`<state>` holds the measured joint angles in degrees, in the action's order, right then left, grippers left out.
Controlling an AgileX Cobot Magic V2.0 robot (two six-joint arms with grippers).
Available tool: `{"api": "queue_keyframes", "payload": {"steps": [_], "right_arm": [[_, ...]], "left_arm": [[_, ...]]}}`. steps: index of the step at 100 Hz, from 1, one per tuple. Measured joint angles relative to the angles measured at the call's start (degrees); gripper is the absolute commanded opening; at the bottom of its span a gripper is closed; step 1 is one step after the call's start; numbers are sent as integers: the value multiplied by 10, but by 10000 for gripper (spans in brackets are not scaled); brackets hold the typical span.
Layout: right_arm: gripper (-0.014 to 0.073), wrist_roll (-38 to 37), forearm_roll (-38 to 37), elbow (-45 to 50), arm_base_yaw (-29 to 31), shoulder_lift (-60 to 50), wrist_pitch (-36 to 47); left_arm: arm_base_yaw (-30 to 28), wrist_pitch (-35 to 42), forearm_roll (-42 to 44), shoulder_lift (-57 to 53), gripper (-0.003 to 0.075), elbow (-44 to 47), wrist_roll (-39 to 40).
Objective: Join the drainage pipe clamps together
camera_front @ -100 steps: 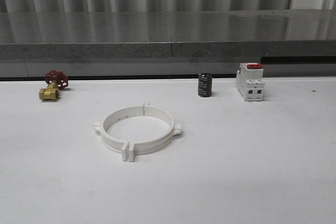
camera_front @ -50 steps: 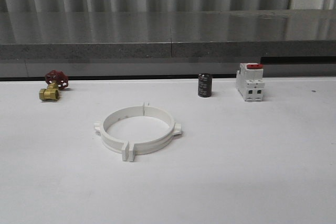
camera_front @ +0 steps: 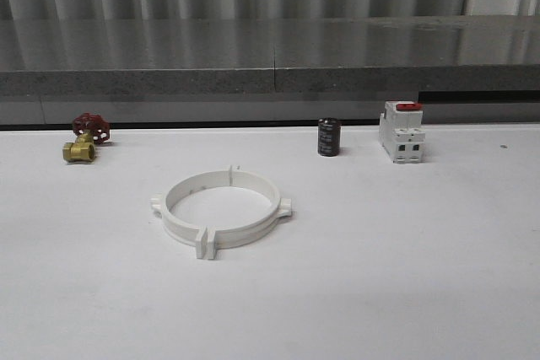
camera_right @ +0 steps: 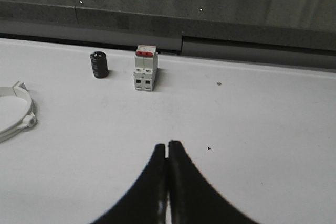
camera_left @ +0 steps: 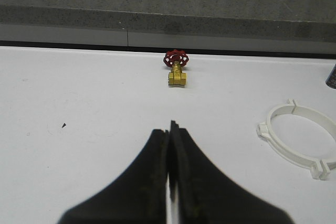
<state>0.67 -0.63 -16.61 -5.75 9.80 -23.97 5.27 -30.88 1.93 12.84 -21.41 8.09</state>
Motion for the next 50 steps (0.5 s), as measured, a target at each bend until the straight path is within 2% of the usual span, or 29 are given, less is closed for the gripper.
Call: {"api": "queue_keyframes", "payload": {"steps": [20,50], "right_arm": [[-67,8,13,94,0,-97,56],[-67,8,17,178,0,-104,185]], "left_arm": [[0,0,0,0,-20,0,0],[0,0,0,0,-20,0,0]]}}
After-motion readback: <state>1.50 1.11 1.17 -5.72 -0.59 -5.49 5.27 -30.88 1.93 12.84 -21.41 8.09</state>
